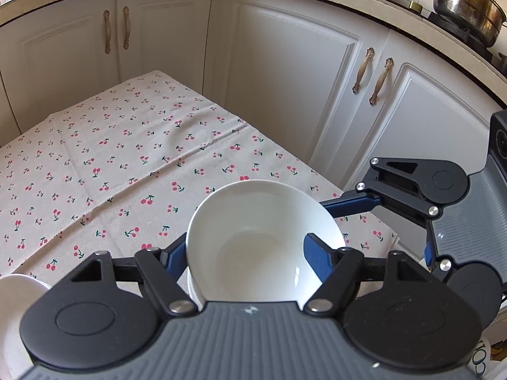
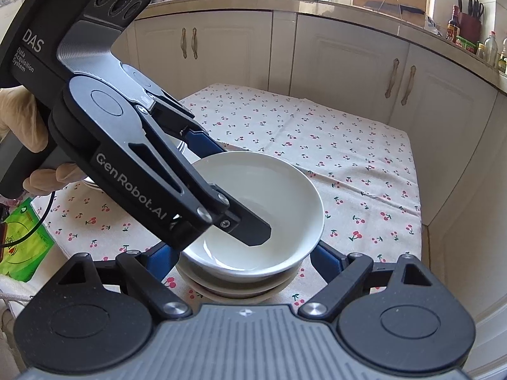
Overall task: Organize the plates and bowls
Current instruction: 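Lower the white bowl onto the bowl stack and open the left gripper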
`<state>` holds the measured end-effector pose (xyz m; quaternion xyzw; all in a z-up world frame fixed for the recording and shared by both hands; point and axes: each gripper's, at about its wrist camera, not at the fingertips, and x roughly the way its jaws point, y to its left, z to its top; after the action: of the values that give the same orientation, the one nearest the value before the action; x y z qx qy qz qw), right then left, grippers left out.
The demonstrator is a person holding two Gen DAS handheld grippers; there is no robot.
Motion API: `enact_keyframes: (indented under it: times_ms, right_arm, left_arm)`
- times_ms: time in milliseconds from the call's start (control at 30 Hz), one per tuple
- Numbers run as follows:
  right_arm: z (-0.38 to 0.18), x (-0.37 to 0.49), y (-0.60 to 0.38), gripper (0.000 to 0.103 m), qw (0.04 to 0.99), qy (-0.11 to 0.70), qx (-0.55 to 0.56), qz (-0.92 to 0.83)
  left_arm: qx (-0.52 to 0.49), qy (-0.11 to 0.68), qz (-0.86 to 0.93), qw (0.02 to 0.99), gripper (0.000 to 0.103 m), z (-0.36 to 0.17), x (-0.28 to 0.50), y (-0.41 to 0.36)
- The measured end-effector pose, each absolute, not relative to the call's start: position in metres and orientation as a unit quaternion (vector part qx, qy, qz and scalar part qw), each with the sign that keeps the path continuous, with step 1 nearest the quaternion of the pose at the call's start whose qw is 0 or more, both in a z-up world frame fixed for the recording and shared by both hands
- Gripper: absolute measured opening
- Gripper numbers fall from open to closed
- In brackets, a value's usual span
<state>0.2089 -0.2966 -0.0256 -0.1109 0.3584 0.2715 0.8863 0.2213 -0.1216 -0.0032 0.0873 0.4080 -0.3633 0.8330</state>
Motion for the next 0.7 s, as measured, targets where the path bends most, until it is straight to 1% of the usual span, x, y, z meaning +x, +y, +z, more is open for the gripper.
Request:
enact_keyframes:
  times_ms: [433, 567, 600, 700]
  right_arm:
    - [-0.0293, 0.2109, -0.2969, 0.092, 0.883, 0.364, -0.103, 0.277]
    - [-0.0302, 0.2113, -0.2976, 0.093, 0.882, 0.367, -0.099, 0.28]
    - [-0.0309, 0.2116, -0.2978, 0.094, 0.881, 0.369, -0.098, 0.282]
    - [-0.0302, 0.2074, -0.2964, 0.103, 0.884, 0.358, -0.104, 0.282]
  left_arm:
    - [0.083, 0.412, -0.363, 0.832, 0.074, -0.0074, 0.2221, -0.1189]
    - [0.084, 0.411, -0.364, 0.832, 0.076, -0.0079, 0.2221, -0.1186]
    - [0.084, 0.41, -0.364, 0.832, 0.076, -0.0074, 0.222, -0.1183]
    - [0.08, 0.402, -0.367, 0.835, 0.079, -0.0035, 0.2209, -0.1165]
